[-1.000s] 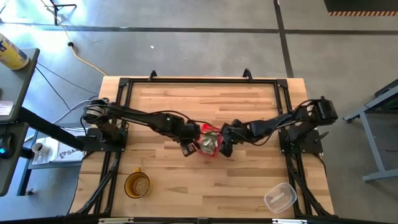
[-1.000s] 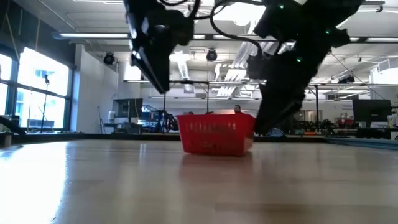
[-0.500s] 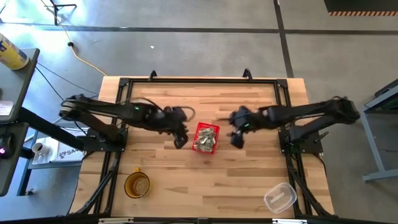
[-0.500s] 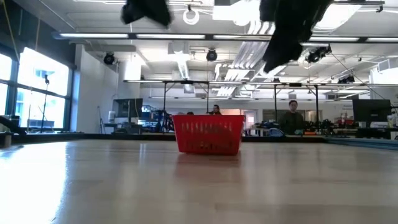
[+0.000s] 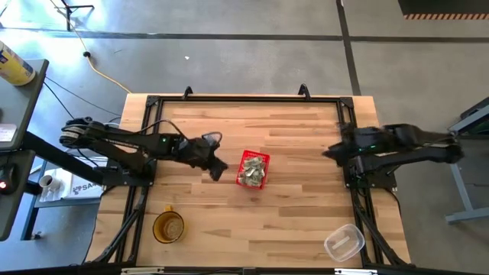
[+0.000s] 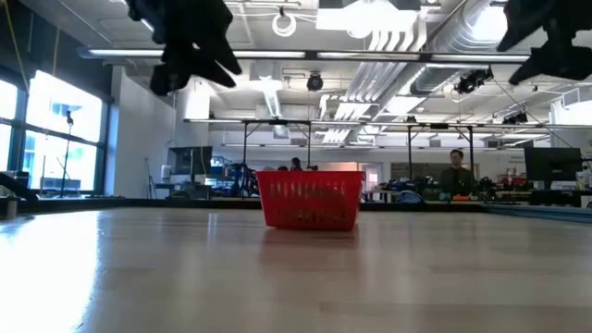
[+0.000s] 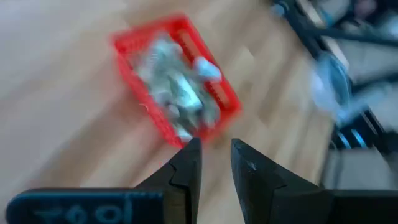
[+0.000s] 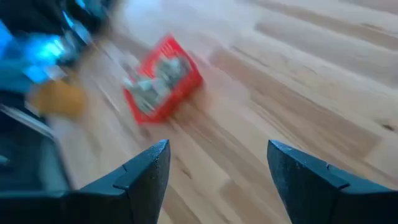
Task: Pick and place items into bin
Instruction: Return to Home Position
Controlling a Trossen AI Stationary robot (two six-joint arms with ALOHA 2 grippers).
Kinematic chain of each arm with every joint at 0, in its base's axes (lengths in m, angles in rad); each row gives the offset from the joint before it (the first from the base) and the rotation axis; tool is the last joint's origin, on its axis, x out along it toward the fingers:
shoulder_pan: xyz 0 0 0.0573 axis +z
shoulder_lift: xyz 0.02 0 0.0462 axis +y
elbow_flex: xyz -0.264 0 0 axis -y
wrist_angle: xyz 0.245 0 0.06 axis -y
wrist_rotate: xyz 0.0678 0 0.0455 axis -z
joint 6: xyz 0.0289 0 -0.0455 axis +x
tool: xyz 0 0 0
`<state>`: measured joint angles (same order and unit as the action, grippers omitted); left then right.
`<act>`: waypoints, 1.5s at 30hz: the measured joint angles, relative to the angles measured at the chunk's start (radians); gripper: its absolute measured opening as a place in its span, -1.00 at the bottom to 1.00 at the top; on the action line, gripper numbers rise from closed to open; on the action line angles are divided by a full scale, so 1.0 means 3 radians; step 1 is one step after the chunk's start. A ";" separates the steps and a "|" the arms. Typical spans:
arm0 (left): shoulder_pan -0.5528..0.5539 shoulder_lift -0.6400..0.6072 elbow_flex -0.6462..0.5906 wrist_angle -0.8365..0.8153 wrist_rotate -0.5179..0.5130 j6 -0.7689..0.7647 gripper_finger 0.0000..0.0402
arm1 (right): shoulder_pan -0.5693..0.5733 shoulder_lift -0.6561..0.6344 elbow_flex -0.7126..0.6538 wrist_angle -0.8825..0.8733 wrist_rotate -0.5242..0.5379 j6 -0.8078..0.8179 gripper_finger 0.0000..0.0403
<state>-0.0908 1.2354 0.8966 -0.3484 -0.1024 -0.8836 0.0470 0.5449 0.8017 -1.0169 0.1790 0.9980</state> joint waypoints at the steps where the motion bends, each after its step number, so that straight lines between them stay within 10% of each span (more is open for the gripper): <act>1: -0.0028 -0.0002 -0.0002 0.0029 0.0057 0.0064 -0.39 | 0.0019 -0.0094 0.0000 0.0063 0.0054 0.0036 0.28; 12: -0.0037 -0.0033 -0.1080 0.2622 0.0151 0.0770 -0.38 | 0.0204 -0.0617 -0.0132 0.0511 0.0280 -0.0860 0.28; 21: 0.0216 -0.0148 -0.1911 0.4367 0.0540 0.0993 -0.38 | 0.0199 -0.1389 -0.1331 0.2319 0.0162 -0.1145 0.28; 35: 0.1129 -0.1619 -0.2066 0.2899 0.1556 0.0837 -0.38 | 0.0200 -0.1802 -0.1977 0.2737 -0.0220 -0.1074 0.28; 45: 0.0304 -0.2901 -0.2064 0.1450 0.0256 0.1113 -0.38 | 0.0200 -0.1803 -0.1979 0.2379 0.0228 -0.1167 0.28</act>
<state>0.0006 0.3652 0.2775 0.0866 -0.0257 -0.5496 0.1070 0.0040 0.2081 -0.3032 0.2473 0.6480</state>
